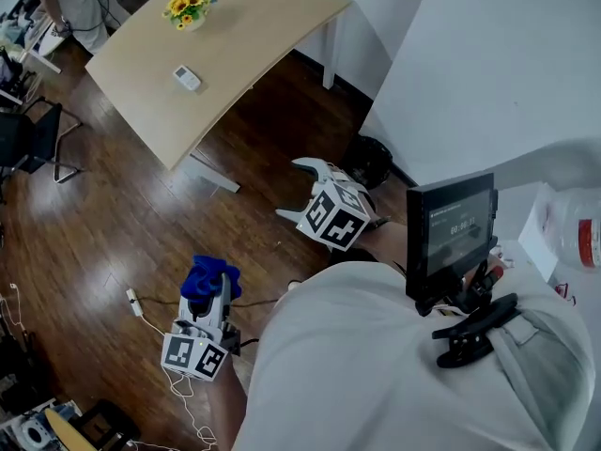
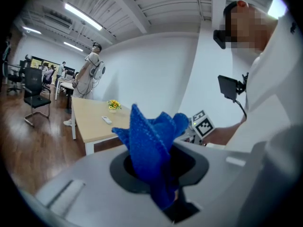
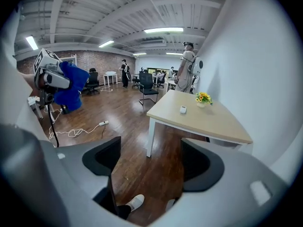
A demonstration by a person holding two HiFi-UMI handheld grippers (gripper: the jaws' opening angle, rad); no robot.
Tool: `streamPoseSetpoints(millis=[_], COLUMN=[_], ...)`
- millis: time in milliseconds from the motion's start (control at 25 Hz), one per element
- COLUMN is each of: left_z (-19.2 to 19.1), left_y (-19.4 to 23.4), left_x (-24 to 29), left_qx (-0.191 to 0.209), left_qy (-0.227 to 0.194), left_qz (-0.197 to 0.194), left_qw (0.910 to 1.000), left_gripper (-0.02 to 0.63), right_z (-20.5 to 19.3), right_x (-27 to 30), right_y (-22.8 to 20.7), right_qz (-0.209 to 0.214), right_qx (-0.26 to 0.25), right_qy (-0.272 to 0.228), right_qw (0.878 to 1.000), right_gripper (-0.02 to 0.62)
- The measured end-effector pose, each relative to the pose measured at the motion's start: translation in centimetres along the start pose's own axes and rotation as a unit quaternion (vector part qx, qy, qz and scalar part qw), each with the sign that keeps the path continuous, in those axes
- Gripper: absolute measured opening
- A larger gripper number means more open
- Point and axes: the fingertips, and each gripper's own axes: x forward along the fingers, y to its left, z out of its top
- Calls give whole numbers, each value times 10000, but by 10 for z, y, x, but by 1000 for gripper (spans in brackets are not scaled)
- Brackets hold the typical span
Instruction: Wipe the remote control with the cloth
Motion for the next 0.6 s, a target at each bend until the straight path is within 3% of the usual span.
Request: streamPoseSetpoints(millis=[600], left_z=[-28], left_y=[5], left_x=[-80], left_qx=[-43], left_qy=[-118], left_qz=[-41], left_qw=[9999], left_gripper=[109], right_z=[13], right_x=[-13], right_y=[92], right_qz=[10], right_qx=[-238], right_qy=[38], right_qw=[9997], right_gripper=[390])
